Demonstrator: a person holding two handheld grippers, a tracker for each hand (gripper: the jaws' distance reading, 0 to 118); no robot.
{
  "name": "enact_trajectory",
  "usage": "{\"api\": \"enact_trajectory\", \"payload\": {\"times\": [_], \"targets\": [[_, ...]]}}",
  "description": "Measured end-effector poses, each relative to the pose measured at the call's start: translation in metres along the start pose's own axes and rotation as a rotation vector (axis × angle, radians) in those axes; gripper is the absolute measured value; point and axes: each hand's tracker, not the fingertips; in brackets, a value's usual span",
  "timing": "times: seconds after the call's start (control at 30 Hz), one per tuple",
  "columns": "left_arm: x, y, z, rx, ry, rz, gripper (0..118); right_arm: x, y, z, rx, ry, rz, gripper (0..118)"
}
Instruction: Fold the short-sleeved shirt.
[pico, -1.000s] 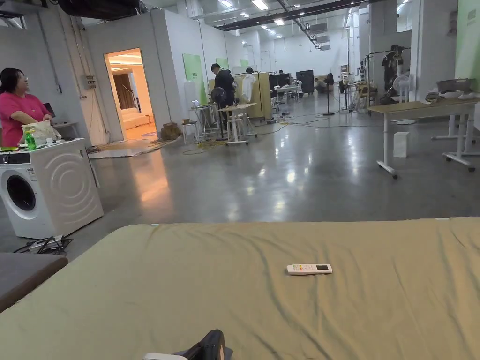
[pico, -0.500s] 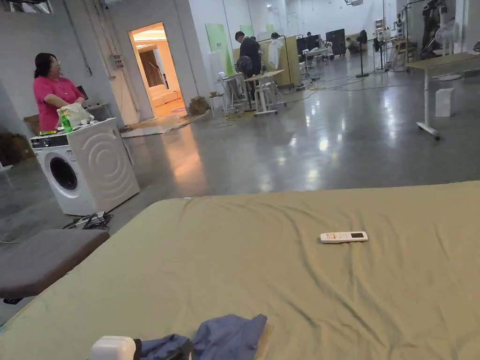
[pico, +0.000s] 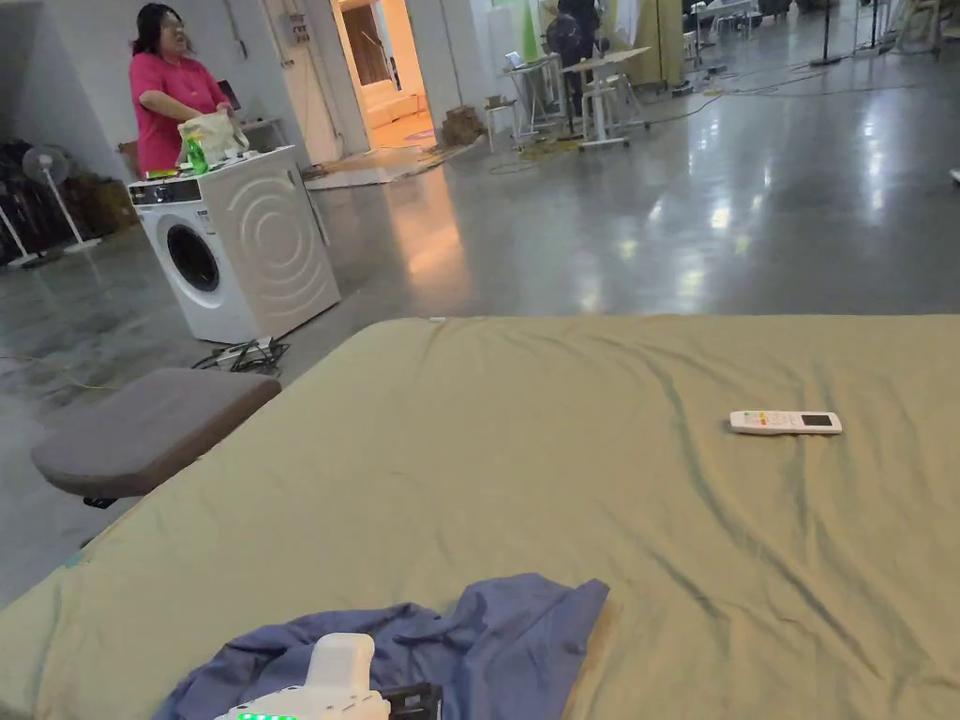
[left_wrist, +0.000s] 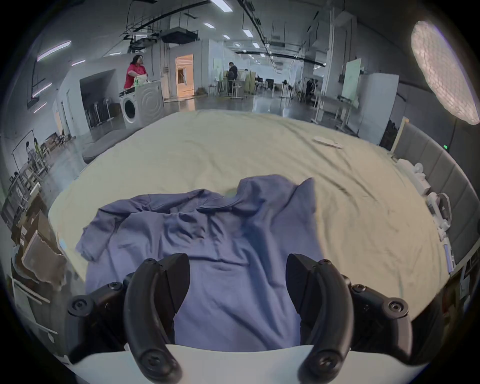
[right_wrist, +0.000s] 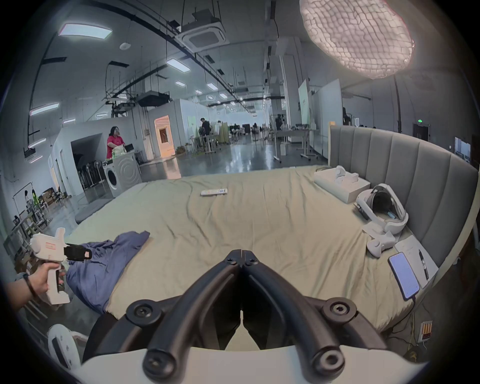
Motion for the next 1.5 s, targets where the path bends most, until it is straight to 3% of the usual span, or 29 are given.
{"api": "enact_trajectory", "payload": {"times": [0.13, 0.27, 0.33, 0.4, 0.43, 0.47, 0.63, 0.8, 0.93, 1.03, 1.17, 1.2, 1.23, 1.5], "targets": [[-0.014, 0.007, -0.055, -0.048, 0.054, 0.004, 81, 0.005, -0.009, -0.021, -0.085, -0.013, -0.044, 0], [-0.031, 0.006, -0.102, -0.151, 0.059, 0.081, 82, 0.005, -0.015, -0.037, -0.144, -0.031, -0.018, 0], [-0.033, 0.003, -0.111, -0.158, 0.044, 0.079, 76, 0.004, -0.018, -0.041, -0.166, -0.028, -0.017, 0], [-0.027, 0.009, -0.108, -0.186, 0.059, 0.068, 36, 0.005, -0.022, -0.043, -0.188, -0.012, -0.035, 0], [-0.024, 0.010, -0.107, -0.208, 0.070, 0.046, 7, 0.006, -0.025, -0.044, -0.196, -0.002, -0.045, 0], [-0.021, 0.013, -0.103, -0.208, 0.045, 0.008, 3, 0.006, -0.028, -0.046, -0.201, -0.002, -0.043, 0], [-0.010, 0.010, -0.109, -0.210, 0.084, -0.040, 3, 0.004, -0.034, -0.045, -0.232, -0.003, -0.013, 0], [-0.033, 0.016, -0.073, -0.093, -0.044, 0.140, 3, 0.016, -0.035, -0.034, -0.228, 0.005, -0.021, 0], [-0.038, 0.044, -0.023, 0.066, -0.110, 0.199, 3, 0.025, -0.037, -0.026, -0.226, -0.008, -0.042, 0], [-0.031, 0.065, 0.010, 0.124, -0.116, 0.119, 3, 0.030, -0.039, -0.017, -0.203, 0.007, -0.070, 0], [-0.024, 0.092, 0.044, 0.181, -0.155, 0.132, 3, 0.034, -0.040, -0.002, -0.173, 0.012, -0.073, 0], [-0.018, 0.100, 0.060, 0.275, -0.144, 0.146, 3, 0.037, -0.039, 0.003, -0.167, 0.020, -0.077, 0], [-0.013, 0.113, 0.069, 0.267, -0.212, 0.119, 3, 0.040, -0.039, 0.008, -0.153, 0.030, -0.080, 0], [0.082, 0.232, 0.164, 0.519, -0.271, -0.096, 3, 0.064, -0.044, 0.041, -0.081, -0.009, -0.170, 0]]}}
